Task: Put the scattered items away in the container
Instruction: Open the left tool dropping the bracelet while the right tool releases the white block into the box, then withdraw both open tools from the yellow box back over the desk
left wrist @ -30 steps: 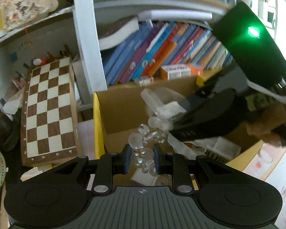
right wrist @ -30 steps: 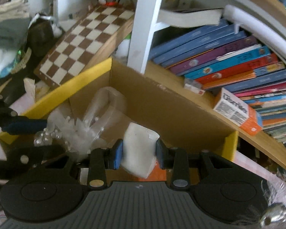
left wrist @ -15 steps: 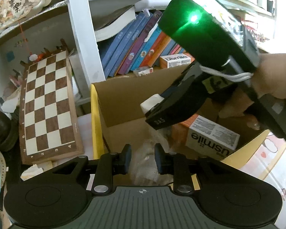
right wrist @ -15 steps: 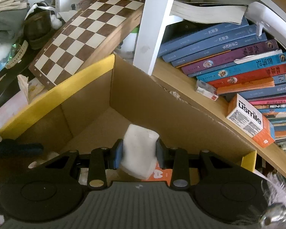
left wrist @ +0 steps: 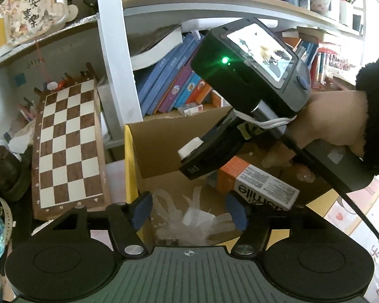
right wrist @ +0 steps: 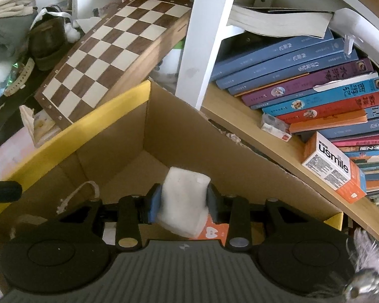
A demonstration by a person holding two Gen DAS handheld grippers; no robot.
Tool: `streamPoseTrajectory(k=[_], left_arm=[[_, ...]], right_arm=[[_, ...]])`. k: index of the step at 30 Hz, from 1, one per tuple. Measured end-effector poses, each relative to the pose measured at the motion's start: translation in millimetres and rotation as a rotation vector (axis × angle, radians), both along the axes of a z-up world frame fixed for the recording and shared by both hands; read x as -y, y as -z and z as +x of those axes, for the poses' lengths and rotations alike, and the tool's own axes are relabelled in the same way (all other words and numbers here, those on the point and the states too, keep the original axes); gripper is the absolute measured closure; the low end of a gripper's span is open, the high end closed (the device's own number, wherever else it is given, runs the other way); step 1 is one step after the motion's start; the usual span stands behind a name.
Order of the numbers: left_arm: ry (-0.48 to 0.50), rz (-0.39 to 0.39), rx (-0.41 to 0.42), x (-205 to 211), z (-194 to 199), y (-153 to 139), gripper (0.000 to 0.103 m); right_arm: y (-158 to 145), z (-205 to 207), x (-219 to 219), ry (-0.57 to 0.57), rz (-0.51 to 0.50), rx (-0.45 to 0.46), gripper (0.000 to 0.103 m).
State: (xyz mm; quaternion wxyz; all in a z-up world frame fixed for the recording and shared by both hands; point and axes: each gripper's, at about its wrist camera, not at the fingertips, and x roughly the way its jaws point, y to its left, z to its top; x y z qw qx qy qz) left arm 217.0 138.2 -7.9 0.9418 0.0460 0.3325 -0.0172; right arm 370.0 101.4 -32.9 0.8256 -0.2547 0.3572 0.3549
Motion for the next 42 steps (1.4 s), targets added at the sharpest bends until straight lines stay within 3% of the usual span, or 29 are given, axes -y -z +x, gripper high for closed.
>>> streamPoseTrajectory(k=[5,10,23,31,42], left_arm=[[-0.013,-0.002,0.008,-3.3,-2.3,-3.9,0.033],[-0.01,0.0,0.028,-2.5,-10.1,-11.0,0.029],[0.007,0.001,0.076,3.6,-39.3,-26.3,0.029],[-0.007,-0.022,0.114,-0.6,-69.3,-36.2,0.022],[-0.028,-0.057,0.136,-7.5,-106.6,-41.3,0.021]], right_arm=[[-10.0,-4.0,2.7,-0.005,0.03,0.014,0.041],[-25.0,-11.0,9.2,0.006,0.067,0.031,0.032],[-54.9,-45.4,38.5,0.078,0.126,0.054,0.03],[-78.3,-88.1,71.3,0.131,0.187,0.099,0.027],[-92.2,-154.0,109.4,0.174,0.253,0.12,0.025]])
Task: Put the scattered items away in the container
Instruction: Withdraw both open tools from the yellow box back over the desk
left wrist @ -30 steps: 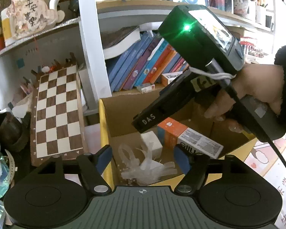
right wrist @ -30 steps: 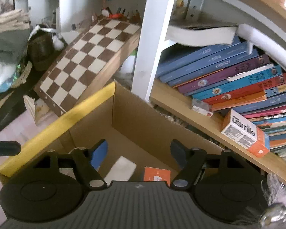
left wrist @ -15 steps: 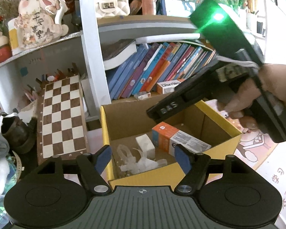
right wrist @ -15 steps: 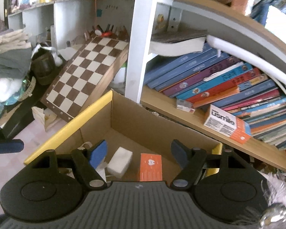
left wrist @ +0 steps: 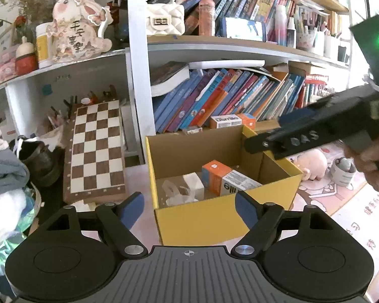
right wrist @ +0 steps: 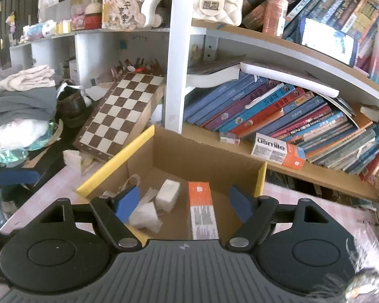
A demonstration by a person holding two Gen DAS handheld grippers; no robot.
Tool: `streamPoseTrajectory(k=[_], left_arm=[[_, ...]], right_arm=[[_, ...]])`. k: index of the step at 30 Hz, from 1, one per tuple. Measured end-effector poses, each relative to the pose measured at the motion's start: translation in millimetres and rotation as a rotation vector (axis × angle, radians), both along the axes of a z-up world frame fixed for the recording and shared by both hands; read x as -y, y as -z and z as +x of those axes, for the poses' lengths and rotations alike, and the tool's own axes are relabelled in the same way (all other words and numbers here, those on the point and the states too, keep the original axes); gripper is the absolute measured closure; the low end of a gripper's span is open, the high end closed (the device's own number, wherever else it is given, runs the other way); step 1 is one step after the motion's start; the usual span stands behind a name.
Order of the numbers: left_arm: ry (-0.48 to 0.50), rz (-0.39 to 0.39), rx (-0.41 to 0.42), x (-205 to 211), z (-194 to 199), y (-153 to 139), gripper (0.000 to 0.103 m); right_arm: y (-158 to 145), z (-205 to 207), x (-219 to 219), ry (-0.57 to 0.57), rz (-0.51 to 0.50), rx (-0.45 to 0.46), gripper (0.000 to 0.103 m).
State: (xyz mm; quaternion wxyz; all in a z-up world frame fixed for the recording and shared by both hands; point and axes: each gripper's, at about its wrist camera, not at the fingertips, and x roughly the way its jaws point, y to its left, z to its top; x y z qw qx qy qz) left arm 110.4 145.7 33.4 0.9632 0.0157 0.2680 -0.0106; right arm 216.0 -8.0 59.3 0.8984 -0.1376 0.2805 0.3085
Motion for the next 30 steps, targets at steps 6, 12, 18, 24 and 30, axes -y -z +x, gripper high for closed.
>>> streamPoseTrajectory(k=[6,12,18,24,30], left_arm=[[-0.007,-0.018,-0.008,-1.2,-15.8,2.9,0.019],[-0.004,-0.026,-0.034,1.0,-29.2,11.3,0.019],[0.0,-0.033,-0.059,6.5,-38.3,19.2,0.019],[0.008,-0.039,-0.079,15.2,-43.7,25.5,0.017],[0.02,-0.056,-0.112,25.1,-47.4,35.3,0.013]], right_arm=[[7.1,-31.5,15.6,0.011,-0.005,-0.002,0.024],[20.0,-53.4,30.8,0.028,-0.021,-0.025,0.023],[35.4,-68.8,43.0,0.062,-0.032,-0.052,0.023],[50.1,-84.2,58.5,0.118,-0.027,-0.082,0.019],[69.6,-104.3,75.3,0.199,-0.043,-0.104,0.016]])
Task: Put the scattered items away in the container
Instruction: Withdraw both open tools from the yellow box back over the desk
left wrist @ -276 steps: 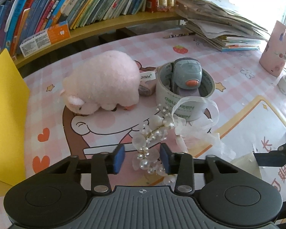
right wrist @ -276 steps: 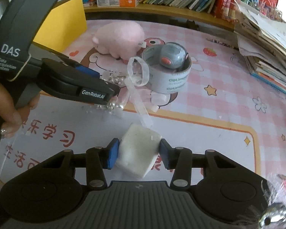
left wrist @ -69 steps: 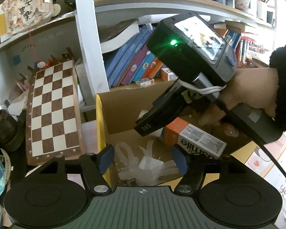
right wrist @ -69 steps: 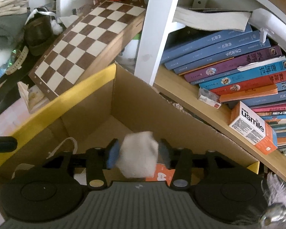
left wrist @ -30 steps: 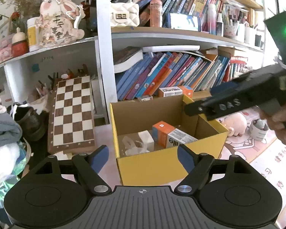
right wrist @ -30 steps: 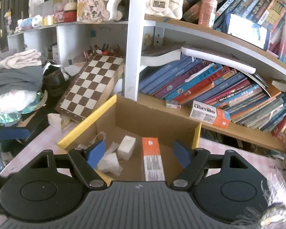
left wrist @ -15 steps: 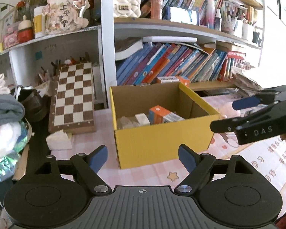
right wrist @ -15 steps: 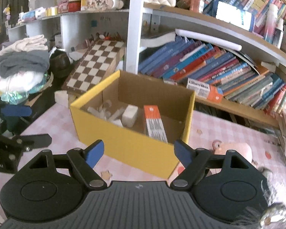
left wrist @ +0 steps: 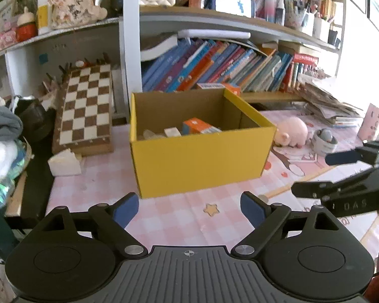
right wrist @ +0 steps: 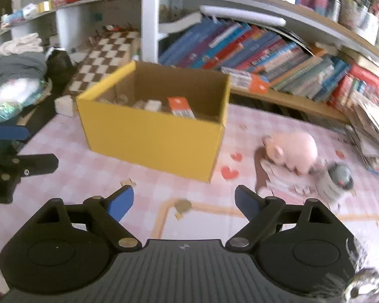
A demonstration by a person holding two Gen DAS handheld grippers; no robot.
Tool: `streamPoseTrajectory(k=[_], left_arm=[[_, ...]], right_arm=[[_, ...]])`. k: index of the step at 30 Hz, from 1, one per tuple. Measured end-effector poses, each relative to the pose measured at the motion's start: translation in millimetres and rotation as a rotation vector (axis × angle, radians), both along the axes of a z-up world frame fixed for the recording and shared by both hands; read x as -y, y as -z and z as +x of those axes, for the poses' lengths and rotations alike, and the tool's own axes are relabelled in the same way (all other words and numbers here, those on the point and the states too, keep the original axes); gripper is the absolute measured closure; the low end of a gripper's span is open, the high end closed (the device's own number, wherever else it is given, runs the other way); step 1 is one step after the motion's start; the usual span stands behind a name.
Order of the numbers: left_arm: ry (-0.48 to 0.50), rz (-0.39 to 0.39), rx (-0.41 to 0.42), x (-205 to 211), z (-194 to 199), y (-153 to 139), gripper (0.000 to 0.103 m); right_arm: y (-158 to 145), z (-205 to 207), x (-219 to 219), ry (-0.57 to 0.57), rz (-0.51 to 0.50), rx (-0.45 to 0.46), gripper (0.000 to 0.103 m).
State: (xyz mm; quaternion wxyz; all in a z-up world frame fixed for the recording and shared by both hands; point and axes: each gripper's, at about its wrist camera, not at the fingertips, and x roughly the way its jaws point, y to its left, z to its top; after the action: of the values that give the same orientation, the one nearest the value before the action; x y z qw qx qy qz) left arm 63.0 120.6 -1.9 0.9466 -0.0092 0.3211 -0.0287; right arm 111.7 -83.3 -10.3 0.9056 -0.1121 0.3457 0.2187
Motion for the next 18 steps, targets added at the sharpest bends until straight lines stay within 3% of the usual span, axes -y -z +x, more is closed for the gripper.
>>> streamPoseTrajectory(k=[4,18], left_arm=[[0.011,-0.011,-0.021,6.5,-1.1,5.2,0.013],[0.071,-0.007,-0.074,35.3,-1.1,17.9,0.013]], right_arm=[[11.7,-10.7,7.5,0.026,-0.012,-0.042,0.015],[18.8,-22.8,27.3,0.09,-0.039,-0.052,0.011]])
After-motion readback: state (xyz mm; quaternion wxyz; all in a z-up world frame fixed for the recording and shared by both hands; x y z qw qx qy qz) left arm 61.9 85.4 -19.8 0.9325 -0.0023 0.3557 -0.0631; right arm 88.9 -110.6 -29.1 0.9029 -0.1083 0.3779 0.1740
